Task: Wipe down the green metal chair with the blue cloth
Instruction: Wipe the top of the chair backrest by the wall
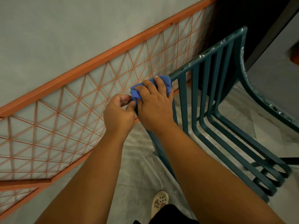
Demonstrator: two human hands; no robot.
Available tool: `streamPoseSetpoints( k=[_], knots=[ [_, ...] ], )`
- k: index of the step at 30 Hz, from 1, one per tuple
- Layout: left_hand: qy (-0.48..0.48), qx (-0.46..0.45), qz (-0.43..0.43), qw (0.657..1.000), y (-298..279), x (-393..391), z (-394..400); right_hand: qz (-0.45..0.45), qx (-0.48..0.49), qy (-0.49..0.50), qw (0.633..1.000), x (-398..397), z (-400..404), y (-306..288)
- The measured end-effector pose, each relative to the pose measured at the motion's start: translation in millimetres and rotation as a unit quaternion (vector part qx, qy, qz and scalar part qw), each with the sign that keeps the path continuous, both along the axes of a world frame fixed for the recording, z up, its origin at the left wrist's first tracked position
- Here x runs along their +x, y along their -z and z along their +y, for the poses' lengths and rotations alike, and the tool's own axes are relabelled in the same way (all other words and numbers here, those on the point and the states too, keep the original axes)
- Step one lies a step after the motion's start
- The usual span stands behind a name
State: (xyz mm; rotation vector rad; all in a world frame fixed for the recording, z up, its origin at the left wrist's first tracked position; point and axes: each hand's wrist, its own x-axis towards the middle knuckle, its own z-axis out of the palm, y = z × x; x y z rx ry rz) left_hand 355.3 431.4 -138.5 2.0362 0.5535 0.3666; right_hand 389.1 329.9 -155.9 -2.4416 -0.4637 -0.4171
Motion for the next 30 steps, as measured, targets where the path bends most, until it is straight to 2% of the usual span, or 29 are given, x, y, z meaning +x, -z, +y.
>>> streamPoseSetpoints(
  k=[2,4,6,9,11,14,17,19,22,24,26,30],
  knots=[
    [0.006,0.032,0.008,0.999,-3.6,-1.6,0.9,0.000,0.019,-0.062,0.998,-0.2,-10.7,4.4],
    [0.012,0.060,0.018,0.998,-7.4,-1.6,1.5,-0.019,-0.002,-0.104,0.994,8.3,-31.2,6.6],
    [0.015,0.079,0.030,0.996,-10.2,0.3,2.5,-0.023,-0.026,-0.095,0.995,21.7,-41.4,2.3],
    [0.015,0.117,0.048,0.992,-12.1,0.8,1.7,0.035,-0.039,-0.030,0.998,35.0,-25.4,-13.5],
    [0.012,0.124,0.046,0.991,-12.0,-0.1,1.3,0.039,-0.070,-0.024,0.996,36.5,-9.1,-19.9],
    [0.010,0.139,0.052,0.989,-11.9,-2.1,1.0,-0.040,-0.044,-0.110,0.992,32.5,-15.0,-7.8],
    [0.009,0.141,0.062,0.988,-13.9,-0.7,1.0,-0.047,-0.038,-0.202,0.977,39.1,-45.0,4.5],
    [0.013,0.139,0.070,0.988,-16.7,0.5,1.1,-0.031,-0.055,-0.177,0.982,44.5,-50.8,3.5],
    [0.019,0.132,0.074,0.988,-19.9,0.4,2.5,0.034,-0.114,-0.065,0.991,46.2,-26.8,-20.7],
    [0.020,0.127,0.075,0.989,-20.3,-0.1,4.1,0.121,-0.236,-0.051,0.963,50.6,-8.7,-42.7],
    [0.021,0.121,0.082,0.989,-20.6,0.3,6.3,0.198,-0.338,-0.072,0.917,61.6,4.2,-63.3],
    [0.010,0.095,0.088,0.992,-23.0,1.3,9.1,0.413,-0.353,-0.196,0.817,80.8,26.0,-83.7]
  ],
)
